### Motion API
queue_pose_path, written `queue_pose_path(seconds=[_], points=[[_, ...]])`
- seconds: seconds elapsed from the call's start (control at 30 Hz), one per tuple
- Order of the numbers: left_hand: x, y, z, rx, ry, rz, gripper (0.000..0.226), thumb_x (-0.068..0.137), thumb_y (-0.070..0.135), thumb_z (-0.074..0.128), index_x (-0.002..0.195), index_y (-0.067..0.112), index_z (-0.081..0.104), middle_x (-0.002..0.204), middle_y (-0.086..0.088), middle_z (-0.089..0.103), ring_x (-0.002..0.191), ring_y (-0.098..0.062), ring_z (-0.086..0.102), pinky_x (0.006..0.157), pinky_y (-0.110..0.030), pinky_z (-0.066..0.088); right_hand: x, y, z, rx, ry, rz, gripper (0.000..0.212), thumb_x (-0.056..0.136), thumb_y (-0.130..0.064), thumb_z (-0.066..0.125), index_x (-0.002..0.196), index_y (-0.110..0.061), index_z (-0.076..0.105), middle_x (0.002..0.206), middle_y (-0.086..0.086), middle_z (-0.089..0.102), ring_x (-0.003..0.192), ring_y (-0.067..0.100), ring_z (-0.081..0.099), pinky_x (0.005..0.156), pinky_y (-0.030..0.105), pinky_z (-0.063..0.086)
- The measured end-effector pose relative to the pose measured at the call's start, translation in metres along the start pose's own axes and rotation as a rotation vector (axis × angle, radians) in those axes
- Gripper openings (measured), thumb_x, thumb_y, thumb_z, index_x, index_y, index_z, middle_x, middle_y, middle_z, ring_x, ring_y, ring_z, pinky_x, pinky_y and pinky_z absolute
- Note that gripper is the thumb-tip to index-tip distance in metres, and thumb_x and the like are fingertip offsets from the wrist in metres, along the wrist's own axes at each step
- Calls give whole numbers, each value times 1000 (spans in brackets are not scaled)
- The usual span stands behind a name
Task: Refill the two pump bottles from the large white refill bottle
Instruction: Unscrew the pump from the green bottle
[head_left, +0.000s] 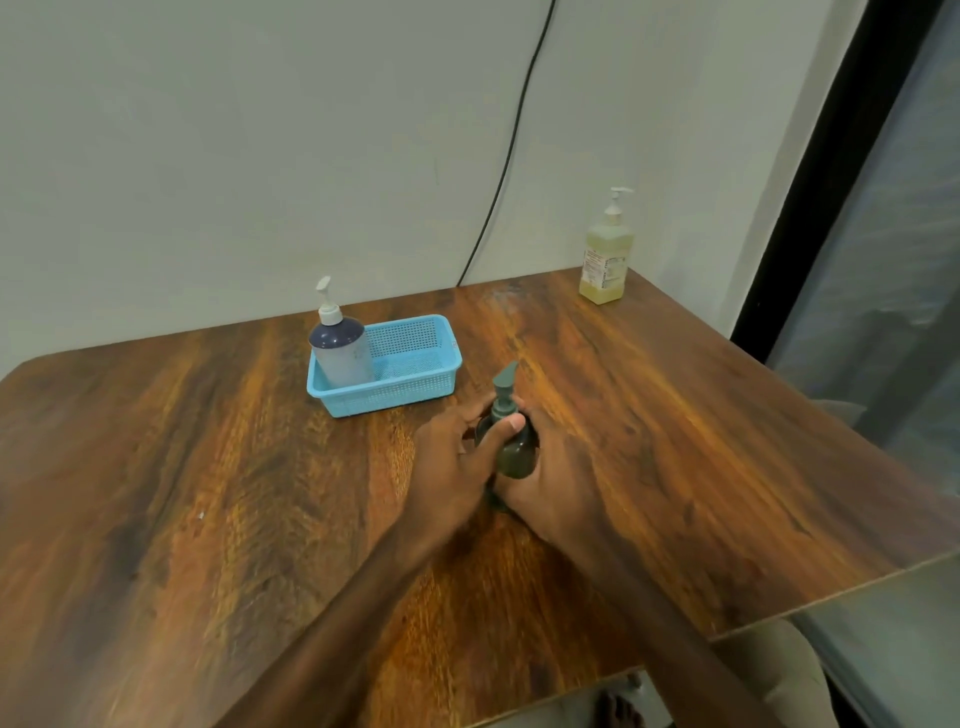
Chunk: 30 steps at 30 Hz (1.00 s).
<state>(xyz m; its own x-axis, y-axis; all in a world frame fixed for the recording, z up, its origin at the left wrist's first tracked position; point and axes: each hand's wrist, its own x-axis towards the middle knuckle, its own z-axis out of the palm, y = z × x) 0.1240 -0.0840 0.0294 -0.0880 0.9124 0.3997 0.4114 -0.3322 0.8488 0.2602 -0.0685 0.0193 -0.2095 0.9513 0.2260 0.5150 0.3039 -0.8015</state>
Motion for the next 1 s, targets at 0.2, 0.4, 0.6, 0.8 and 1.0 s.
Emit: queue_pose_path(seconds=[0.2,0.4,0.6,0.8,1.0], points=[[-10,15,18,47,226,25,11,96,27,76,105,23,79,92,11,78,87,-8,75,75,-38,63,-2,4,19,-135,118,95,57,83,-32,76,132,-34,48,113,-10,67,101,13,66,84,40,60],[7,14,29,-48,464,-235,46,66,46,98,81,17,65,74,7,72,63,-1,66,59,-26,56,-6,2,31,-237,155,135,93,78,-30,81,152,-29,25,128,-4,62,117,18,62,95,41,56],[20,18,42,95,252,-249,39,81,68,76,98,33,69,89,12,74,83,2,70,78,-30,59,-3,10,27,-212,178,94,67,79,-33,78,137,-28,45,114,-8,68,101,13,68,84,38,60],[5,17,33,-51,95,-218,13,98,44,70,103,34,75,96,9,79,93,-4,74,93,-47,60,-5,6,23,-154,198,35,56,87,-49,63,140,-40,43,111,-12,70,99,10,69,83,36,59],[-25,22,20,-49,58,-77,26,109,30,54,132,32,65,115,13,74,110,-4,70,95,-31,58,-9,4,22,-148,158,78,72,84,-48,70,146,-47,33,122,-10,66,108,13,64,91,42,57]])
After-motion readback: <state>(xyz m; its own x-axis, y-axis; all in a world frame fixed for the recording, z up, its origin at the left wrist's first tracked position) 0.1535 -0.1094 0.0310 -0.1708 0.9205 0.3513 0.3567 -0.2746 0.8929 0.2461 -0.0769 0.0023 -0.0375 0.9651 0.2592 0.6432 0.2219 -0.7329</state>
